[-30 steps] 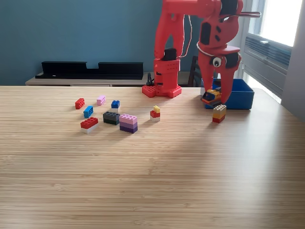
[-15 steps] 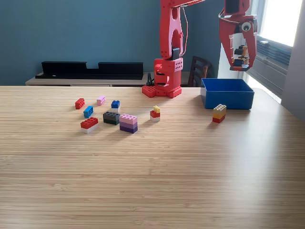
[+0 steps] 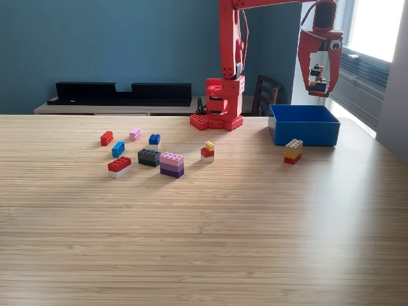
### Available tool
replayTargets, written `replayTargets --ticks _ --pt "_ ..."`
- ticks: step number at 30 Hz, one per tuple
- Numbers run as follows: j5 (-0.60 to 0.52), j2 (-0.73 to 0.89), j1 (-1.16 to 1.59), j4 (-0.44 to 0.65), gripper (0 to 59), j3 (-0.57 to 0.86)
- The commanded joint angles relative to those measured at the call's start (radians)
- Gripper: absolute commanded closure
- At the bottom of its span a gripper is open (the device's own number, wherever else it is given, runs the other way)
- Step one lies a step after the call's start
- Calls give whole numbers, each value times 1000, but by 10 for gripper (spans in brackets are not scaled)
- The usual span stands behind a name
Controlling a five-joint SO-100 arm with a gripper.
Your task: Grasp a lego block and put it in the bin.
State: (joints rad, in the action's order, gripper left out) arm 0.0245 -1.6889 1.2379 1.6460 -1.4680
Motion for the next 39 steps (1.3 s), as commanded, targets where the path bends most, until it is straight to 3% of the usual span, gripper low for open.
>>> replayTargets --ticks 1,16,17,20,21,23,26,31,33,35,39 --pt "3 -81 17 5 586 2" --pt "-9 227 0 37 583 176" --pt "-6 238 0 41 560 184" --pt "-2 265 0 61 335 210" --pt "-2 268 0 67 288 221" --pt "-2 272 -3 84 232 249" --pt "2 272 -8 117 205 302" --pt "6 261 -6 137 217 385" --pt "2 261 -11 138 253 425" --pt "-15 261 -46 138 329 474" --pt "-54 259 -140 138 551 551"
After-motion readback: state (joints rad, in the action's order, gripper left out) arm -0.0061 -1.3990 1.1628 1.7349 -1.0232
